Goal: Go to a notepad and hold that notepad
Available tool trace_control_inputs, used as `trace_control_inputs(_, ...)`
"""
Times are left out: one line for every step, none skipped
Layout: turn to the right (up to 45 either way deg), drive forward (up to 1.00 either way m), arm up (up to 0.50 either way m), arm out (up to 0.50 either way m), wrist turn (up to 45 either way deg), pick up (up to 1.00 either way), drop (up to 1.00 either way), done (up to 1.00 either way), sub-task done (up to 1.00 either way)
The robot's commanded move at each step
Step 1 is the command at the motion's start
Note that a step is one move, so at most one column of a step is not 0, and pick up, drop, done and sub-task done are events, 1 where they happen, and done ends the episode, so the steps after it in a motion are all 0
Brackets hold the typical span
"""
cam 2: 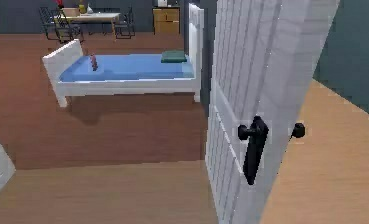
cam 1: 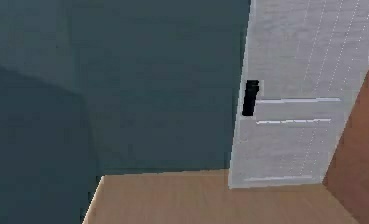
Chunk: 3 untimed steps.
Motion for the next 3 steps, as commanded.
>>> trace_control_inputs(36.0,0.0,0.0,0.0,0.0,0.0,0.0,0.0,0.0)
trace_control_inputs(0.0,0.6,0.0,0.0,0.0,0.0,0.0,0.0,0.0)
trace_control_inputs(45.0,0.0,0.0,0.0,0.0,0.0,0.0,0.0,0.0)
